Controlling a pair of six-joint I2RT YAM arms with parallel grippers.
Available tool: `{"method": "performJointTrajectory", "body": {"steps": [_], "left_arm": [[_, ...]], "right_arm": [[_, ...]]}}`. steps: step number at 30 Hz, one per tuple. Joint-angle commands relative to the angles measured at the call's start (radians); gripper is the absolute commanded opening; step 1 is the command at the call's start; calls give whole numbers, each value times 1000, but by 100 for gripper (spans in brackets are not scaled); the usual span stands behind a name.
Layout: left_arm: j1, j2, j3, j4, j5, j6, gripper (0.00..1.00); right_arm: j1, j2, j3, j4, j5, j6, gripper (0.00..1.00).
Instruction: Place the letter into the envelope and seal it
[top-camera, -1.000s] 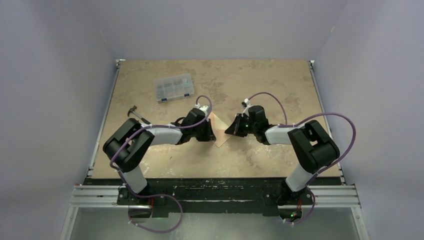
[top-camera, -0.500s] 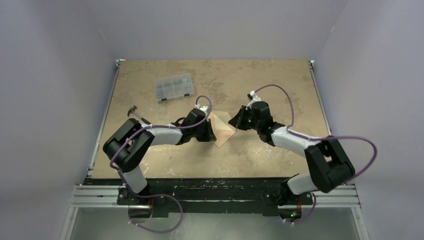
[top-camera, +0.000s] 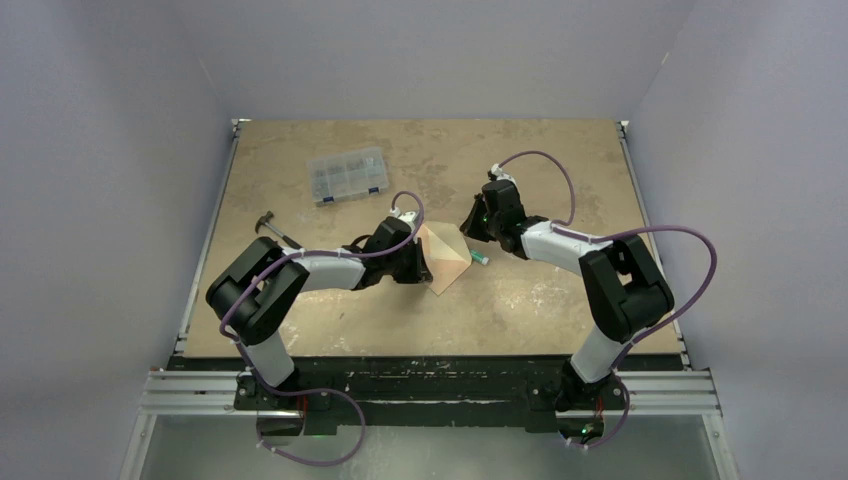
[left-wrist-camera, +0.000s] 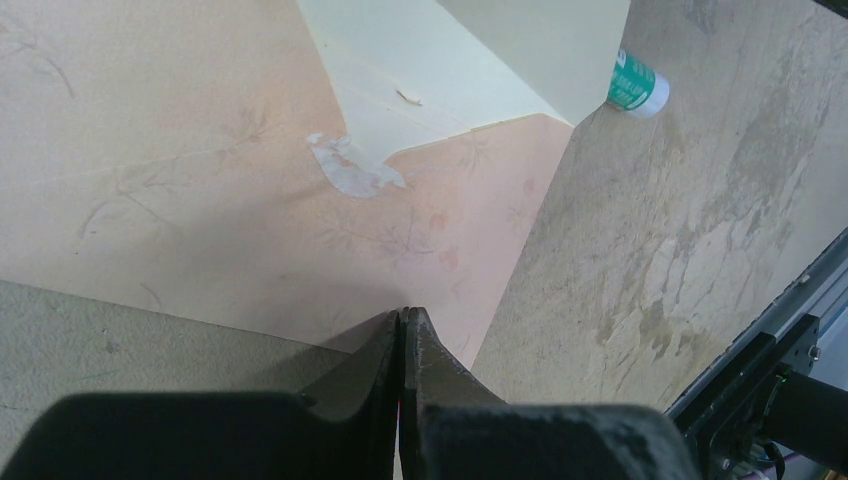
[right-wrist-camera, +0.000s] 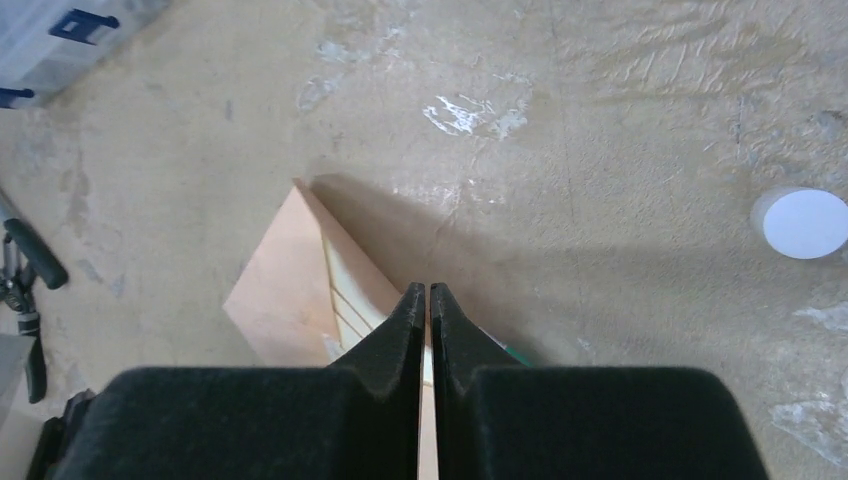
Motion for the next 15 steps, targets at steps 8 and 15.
{"method": "performJointTrajectory", "body": {"steps": [8,15], "left_arm": [[-7,28,-1,-49,-33,6,0],[-7,28,-2,-46,-66,-9,0]], "right_arm": [[1,43,36,73,-204,-39,5],[2,73,8,98,-254,-51,4]]}}
